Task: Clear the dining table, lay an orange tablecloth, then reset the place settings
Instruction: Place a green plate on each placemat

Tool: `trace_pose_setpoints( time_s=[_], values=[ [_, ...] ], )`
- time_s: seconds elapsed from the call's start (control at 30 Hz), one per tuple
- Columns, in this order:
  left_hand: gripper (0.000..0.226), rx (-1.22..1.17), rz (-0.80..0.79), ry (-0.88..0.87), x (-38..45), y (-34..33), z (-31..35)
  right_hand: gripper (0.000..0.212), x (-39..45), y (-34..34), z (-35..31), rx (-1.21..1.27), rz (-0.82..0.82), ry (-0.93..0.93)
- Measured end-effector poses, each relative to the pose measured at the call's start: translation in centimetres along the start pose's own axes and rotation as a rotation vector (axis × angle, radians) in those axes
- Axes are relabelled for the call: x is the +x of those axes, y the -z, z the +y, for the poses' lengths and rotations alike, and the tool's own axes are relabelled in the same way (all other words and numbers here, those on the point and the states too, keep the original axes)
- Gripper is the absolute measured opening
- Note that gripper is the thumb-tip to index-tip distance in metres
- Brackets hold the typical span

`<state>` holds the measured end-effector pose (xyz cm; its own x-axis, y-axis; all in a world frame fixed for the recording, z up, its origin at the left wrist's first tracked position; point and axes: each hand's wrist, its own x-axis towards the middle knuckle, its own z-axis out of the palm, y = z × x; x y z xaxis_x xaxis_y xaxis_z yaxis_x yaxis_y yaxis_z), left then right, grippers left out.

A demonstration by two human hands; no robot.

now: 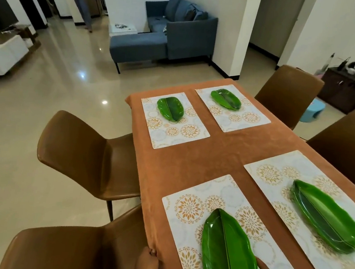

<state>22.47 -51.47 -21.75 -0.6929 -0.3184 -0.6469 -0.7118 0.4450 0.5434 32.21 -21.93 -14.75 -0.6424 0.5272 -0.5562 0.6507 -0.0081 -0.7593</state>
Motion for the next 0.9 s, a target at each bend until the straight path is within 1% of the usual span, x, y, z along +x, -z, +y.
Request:
trace_pose_setpoints(
  time_s=[0.07, 0.17, 0.27, 0.33, 0.4, 0.43, 0.47, 0.5, 0.53, 0.6, 0.67, 0.77, 0.8, 0.9],
  values=[
    [0.025, 0.006, 0.003, -0.005, 0.2, 0.4, -0.3, 0.044, -1.4, -0.5, -1.2, -0.092, 0.016, 0.027],
    [0.025, 0.031, -0.01, 0.018, 0.0, 0.6, -0.5, 0.045, -1.6, -0.6, -1.0, -0.128, 0.08, 0.042],
    [0.023, -0.042, -0.031, 0.023, -0.2, 0.2, -0.6, 0.051, -1.3, -0.6, -1.1, -0.238, 0.057, 0.039],
    [0.017, -0.078, 0.008, -0.027, -0.6, 0.2, -0.5, 0.055, -1.1, -0.7, -1.3, -0.303, 0.075, 0.046],
    [0.011, 0.006, 0.153, -0.173, -1.4, 0.1, -0.3, 0.057, -0.8, -1.1, -0.8, -0.376, 0.1, 0.073],
    [0.013, 0.113, 0.228, -0.3, -1.9, 0.1, -0.2, 0.058, -0.8, -1.4, -0.5, -0.427, 0.105, 0.094],
    [0.021, 0.246, 0.275, -0.447, -2.4, 0.1, 0.0, 0.059, -0.9, -1.7, -0.3, -0.498, 0.115, 0.125],
    [0.03, 0.376, 0.274, -0.591, -2.8, 0.1, 0.3, 0.058, -1.0, -1.9, 0.1, -0.59, 0.131, 0.167],
    [0.037, 0.499, 0.232, -0.711, -3.2, 0.0, 0.7, 0.057, -1.2, -1.9, 0.4, -0.688, 0.158, 0.216],
    [0.047, 0.701, 0.123, -0.869, -3.4, -0.5, 1.6, 0.055, -1.4, -2.0, 1.0, -0.793, 0.211, 0.29],
    [0.059, 0.865, 0.057, -0.898, -3.5, -1.0, 2.8, 0.056, -1.5, -1.7, 1.8, -0.833, 0.224, 0.298],
    [0.069, 0.979, 0.015, -0.879, -3.5, -1.5, 3.9, 0.059, -0.9, -0.3, 2.7, -0.894, 0.261, 0.247],
    [0.07, 0.968, -0.001, -0.862, -3.6, -1.5, 4.1, 0.059, -0.6, 0.5, 2.8, -0.891, 0.297, 0.226],
    [0.071, 0.824, 0.005, -0.756, -3.7, -1.2, 4.5, 0.057, 0.4, 3.3, 2.6, -0.859, 0.396, 0.172]
  ],
)
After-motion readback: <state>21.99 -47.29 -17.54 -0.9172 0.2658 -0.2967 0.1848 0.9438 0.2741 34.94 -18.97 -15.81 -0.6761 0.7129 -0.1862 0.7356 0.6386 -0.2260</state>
